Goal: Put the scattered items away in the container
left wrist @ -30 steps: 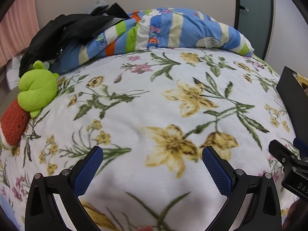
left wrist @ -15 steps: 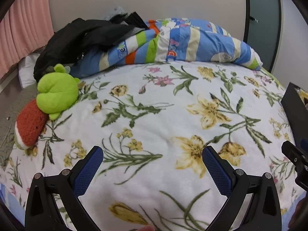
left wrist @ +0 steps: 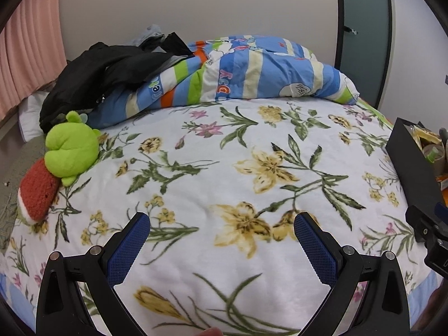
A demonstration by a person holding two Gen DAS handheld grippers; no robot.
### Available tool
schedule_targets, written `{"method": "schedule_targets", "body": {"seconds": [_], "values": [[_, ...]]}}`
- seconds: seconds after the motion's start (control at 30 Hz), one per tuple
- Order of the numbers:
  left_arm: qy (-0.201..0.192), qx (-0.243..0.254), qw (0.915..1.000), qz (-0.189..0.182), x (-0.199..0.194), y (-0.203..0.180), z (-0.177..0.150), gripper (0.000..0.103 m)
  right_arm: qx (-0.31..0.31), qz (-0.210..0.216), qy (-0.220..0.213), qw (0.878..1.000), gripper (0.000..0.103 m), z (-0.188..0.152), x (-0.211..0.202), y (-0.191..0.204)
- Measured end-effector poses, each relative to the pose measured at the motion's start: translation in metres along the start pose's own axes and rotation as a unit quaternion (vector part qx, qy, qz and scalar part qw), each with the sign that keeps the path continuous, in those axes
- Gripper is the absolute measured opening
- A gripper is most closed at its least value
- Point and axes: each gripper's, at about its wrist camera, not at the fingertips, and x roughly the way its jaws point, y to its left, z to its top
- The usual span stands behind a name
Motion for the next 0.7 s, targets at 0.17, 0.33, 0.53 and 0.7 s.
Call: {"method": "schedule_targets", "body": {"seconds": [0.17,0.33,0.53,0.7], "values": [[0.007,-0.003,1.0,0.0,0.011,0.001,-0.004,0.102,-0.009,0.0,0.007,1.0,0.103,-0.005,0.012,0.007],[0.017,-0.01,0.9998,0.001,0.023,0.007,-0.009,0.102,-0.014,0.005,0.016,1.0,0.103,-0.008,0.025,0.016],[0.021,-0.014,0.9997,0.004,0.033,0.015,-0.011,0.102,-0.02,0.007,0.019,1.0,0.103,-0.007,0.039,0.025],[0.026,-0.021,0.9994,0.006,0.041,0.021,-0.014,0.102,-0.033,0.011,0.023,0.999,0.103,-0.011,0.048,0.038]]}}
